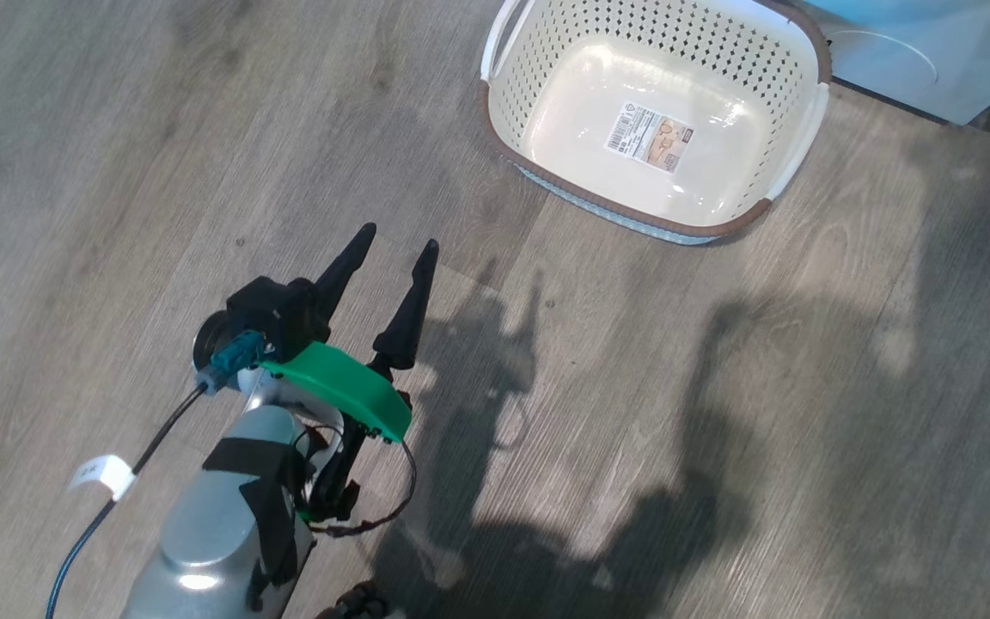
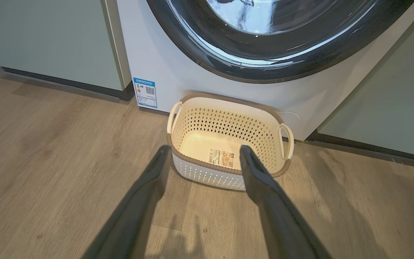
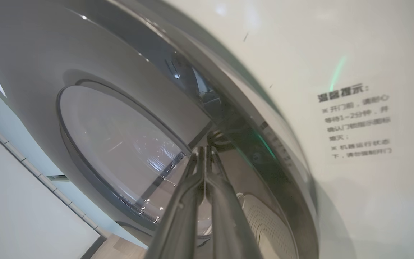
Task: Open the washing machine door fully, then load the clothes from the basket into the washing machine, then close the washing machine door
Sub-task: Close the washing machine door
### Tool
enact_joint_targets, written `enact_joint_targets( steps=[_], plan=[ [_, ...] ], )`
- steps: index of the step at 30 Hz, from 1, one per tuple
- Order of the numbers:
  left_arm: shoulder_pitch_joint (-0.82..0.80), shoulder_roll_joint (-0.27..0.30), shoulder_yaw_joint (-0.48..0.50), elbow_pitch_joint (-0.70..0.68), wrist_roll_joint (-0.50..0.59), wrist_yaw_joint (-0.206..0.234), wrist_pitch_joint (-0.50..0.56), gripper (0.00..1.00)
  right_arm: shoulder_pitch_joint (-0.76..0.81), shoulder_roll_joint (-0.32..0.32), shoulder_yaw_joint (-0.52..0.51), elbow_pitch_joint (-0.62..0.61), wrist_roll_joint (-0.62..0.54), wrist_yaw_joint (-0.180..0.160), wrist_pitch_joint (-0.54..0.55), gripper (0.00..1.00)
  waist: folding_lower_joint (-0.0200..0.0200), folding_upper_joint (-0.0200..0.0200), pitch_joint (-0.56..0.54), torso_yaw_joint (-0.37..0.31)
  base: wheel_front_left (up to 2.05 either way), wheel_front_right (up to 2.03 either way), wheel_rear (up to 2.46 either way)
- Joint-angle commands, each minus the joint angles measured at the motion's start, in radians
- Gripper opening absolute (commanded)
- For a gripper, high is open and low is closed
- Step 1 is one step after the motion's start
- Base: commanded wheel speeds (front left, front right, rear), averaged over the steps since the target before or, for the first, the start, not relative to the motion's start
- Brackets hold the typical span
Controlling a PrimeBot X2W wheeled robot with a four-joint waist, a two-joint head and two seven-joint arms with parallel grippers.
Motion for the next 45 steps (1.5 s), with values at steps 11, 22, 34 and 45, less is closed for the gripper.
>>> enact_joint_targets(
  steps=[11, 22, 34, 45],
  plan=[
    [-0.020, 0.026, 0.040, -0.029, 0.001, -0.001, -0.006, 1.00, -0.036, 0.000, 0.018, -0.038, 0.001, 0.000, -0.005, 0.00, 0.0000, 0.0000, -0.013, -0.003, 0.00, 0.00, 0.00],
    [-0.023, 0.025, 0.044, -0.037, 0.001, -0.001, -0.006, 1.00, -0.066, -0.007, -0.002, -0.038, -0.001, 0.000, -0.005, 0.00, 0.0000, 0.0000, 0.012, -0.007, 0.00, 0.00, 0.00],
    [-0.008, 0.038, 0.057, -0.022, 0.002, -0.001, -0.006, 1.00, 0.059, 0.028, 0.135, -0.111, 0.057, 0.000, -0.005, 0.00, 0.0000, 0.0000, -0.062, -0.032, 0.00, 0.00, 0.00],
    [0.052, 0.098, 0.075, 0.003, -0.002, -0.001, -0.006, 1.00, 0.348, 0.043, 0.312, -0.252, 0.147, 0.000, -0.005, 0.15, 0.0000, 0.0000, -0.258, -0.069, 0.00, 0.00, 0.00]
  ],
)
